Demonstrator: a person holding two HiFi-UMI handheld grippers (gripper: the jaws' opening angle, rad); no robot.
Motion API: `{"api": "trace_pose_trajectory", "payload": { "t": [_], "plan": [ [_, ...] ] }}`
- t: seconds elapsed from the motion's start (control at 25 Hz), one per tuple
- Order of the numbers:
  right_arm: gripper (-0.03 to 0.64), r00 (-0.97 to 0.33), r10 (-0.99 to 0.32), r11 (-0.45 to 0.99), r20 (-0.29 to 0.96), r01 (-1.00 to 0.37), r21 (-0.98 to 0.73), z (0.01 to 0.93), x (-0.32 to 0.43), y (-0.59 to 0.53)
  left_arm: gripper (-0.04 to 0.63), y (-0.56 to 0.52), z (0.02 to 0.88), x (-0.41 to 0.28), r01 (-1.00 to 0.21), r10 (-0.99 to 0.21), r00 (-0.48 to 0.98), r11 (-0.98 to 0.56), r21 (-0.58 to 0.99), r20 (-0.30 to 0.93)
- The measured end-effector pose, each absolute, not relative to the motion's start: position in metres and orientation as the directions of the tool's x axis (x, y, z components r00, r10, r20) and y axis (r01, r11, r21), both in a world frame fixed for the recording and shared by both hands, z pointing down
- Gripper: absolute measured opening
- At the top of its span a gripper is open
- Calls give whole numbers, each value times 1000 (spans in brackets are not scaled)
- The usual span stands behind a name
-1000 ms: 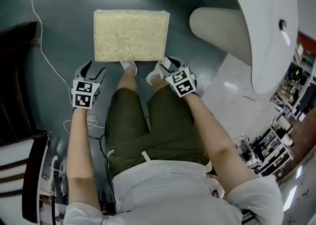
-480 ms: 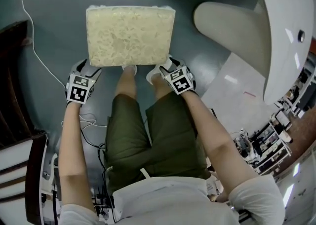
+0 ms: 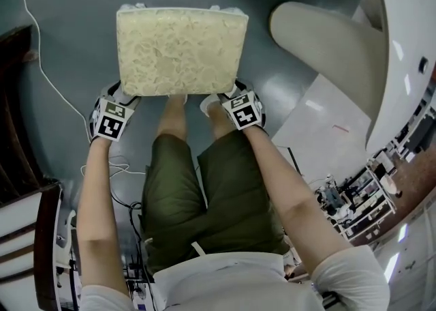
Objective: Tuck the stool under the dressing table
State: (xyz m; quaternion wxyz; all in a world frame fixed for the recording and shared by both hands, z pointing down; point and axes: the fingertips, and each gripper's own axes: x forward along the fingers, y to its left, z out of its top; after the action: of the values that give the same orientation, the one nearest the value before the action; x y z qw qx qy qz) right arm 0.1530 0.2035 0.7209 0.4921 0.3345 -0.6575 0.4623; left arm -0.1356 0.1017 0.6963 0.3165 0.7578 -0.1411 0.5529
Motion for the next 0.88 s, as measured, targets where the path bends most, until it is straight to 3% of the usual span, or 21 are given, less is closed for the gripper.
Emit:
{"api": "trace_pose_trajectory", "payload": {
  "t": [0.32,0.88],
  "plan": [
    [247,-233,-16,308,972,-926,-217,730,184,172,314,94,707,-114,-582,135,419,-719,380,898],
    [232,-171,-110,380,979,-917,-118,725,260,97,321,74,705,-47,-670,45,472,-630,392,880]
  ]
}}
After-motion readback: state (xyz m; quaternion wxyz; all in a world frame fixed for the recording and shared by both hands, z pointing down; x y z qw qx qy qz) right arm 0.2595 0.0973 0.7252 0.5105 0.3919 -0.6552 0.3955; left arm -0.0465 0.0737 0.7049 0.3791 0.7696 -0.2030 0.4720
